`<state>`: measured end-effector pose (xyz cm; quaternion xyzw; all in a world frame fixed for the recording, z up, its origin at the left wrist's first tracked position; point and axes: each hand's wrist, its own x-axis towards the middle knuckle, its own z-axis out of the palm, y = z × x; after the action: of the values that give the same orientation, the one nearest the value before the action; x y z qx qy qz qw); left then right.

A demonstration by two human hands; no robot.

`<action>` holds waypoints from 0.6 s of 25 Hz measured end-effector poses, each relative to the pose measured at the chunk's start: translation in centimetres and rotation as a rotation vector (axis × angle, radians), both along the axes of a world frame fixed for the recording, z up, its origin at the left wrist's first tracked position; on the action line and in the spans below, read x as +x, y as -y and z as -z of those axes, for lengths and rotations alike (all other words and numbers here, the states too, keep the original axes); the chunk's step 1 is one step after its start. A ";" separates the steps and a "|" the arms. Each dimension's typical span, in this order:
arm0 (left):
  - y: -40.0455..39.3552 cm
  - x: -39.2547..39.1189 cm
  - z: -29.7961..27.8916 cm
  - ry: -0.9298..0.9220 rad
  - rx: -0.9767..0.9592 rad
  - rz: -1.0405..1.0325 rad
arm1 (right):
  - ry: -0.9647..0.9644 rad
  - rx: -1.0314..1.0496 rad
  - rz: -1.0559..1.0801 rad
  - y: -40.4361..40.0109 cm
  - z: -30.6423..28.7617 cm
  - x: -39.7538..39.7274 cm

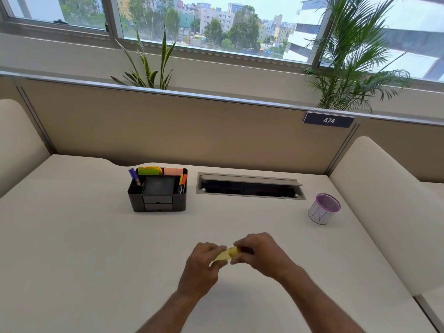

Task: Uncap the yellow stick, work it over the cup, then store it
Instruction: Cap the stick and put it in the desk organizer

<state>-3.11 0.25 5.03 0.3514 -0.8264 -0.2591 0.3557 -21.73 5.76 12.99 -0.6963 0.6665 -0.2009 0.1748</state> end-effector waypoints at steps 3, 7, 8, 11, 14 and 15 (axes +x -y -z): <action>0.1 0.0 -0.1 -0.037 -0.003 -0.021 | 0.075 0.027 0.049 -0.1 0.2 0.1; 0.2 -0.1 -0.2 -0.066 -0.027 -0.056 | 0.125 0.039 0.078 -0.2 0.4 0.4; 0.3 -0.1 -0.3 -0.070 -0.033 -0.064 | 0.132 0.035 0.084 -0.2 0.4 0.5; 0.6 -0.2 -0.6 -0.067 -0.051 -0.089 | 0.138 0.004 0.105 0.1 0.5 0.7; 0.8 -0.2 -0.6 -0.057 -0.083 -0.104 | 0.153 -0.001 0.124 0.3 0.7 0.8; 0.9 -0.1 -0.6 -0.051 -0.102 -0.107 | 0.170 0.002 0.138 0.3 0.8 0.9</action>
<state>-3.23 -0.61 5.64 0.3696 -0.8092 -0.2060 0.4075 -20.83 5.44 12.16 -0.6291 0.6958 -0.2701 0.2170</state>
